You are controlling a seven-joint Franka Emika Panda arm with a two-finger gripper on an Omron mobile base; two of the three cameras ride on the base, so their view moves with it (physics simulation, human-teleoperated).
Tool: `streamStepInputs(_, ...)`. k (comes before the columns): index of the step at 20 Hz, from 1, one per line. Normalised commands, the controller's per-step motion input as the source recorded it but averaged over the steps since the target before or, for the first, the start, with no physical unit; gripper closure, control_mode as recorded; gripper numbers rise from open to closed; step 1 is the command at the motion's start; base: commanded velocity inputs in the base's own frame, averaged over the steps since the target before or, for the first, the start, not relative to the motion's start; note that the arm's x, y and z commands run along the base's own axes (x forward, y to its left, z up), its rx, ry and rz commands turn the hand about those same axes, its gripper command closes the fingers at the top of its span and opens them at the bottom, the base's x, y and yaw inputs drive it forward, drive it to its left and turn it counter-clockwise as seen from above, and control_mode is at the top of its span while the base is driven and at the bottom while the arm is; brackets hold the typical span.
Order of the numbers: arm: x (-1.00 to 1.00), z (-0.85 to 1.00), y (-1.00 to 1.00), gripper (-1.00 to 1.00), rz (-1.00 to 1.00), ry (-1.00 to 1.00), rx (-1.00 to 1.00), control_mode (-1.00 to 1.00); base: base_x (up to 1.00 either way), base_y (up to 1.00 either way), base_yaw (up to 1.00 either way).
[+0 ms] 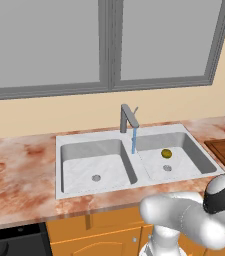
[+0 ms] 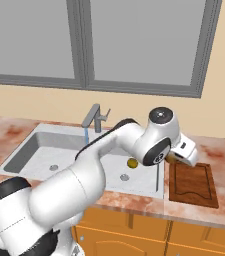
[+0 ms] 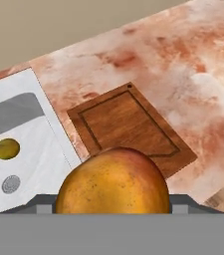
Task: Pick the mango, orange from the sink and place them on the cutting board to airdry. Then turn off the sink faucet.
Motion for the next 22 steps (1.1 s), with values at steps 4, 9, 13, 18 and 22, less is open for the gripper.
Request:
streamStepInputs(4,0.33,-0.42,-0.35,1.0,0.0,0.02,0.06,-1.0,0.0,0.0,0.0)
streamStepInputs(9,0.3,-0.59,-0.36,1.0,0.02,0.0,0.07,-1.0,0.0,0.0,0.0)
streamStepInputs(13,0.39,-0.46,-0.2,1.0,0.02,0.0,0.06,-1.0,0.0,0.0,0.0)
streamStepInputs(18,0.34,-0.29,-0.17,1.0,0.02,0.0,0.04,-1.0,0.0,0.0,0.0)
streamStepInputs(22,0.28,-0.31,-0.16,1.0,0.01,0.0,0.03,-1.0,0.0,0.0,0.0)
